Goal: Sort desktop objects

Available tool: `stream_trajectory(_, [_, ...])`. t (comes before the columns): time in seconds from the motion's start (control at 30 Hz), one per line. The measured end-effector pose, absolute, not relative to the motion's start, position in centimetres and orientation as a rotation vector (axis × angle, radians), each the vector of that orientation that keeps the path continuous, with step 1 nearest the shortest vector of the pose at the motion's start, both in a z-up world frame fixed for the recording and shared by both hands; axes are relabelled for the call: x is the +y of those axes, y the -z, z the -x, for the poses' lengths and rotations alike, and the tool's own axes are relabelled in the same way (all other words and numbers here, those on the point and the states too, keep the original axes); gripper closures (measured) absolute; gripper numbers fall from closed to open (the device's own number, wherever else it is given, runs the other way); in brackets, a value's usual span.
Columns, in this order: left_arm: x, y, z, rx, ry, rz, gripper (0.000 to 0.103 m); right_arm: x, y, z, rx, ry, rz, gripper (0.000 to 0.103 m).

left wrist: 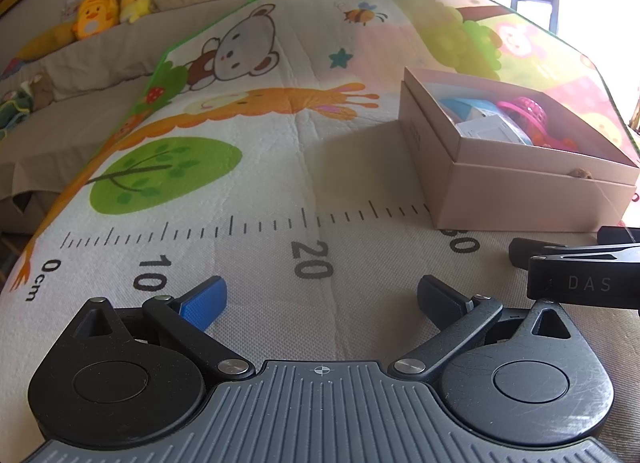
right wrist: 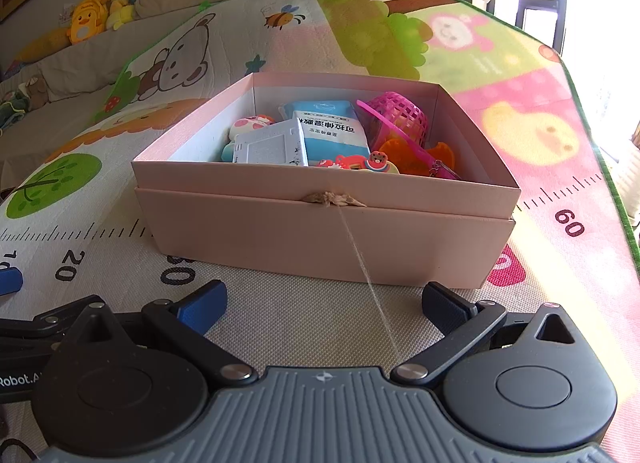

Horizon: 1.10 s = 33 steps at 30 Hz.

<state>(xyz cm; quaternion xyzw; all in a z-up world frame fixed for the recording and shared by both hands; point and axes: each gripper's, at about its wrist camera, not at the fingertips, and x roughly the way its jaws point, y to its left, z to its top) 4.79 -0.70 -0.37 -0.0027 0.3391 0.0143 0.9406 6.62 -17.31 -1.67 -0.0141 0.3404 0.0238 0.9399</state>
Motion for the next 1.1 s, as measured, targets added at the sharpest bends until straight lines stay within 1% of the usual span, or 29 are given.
stream_trajectory(1.1, [-0.29,0.38,-5.10,0.704,-0.015,0.028,0.000,-17.37,1.60,-6.59,0.695,-0.049,0.027,0.000])
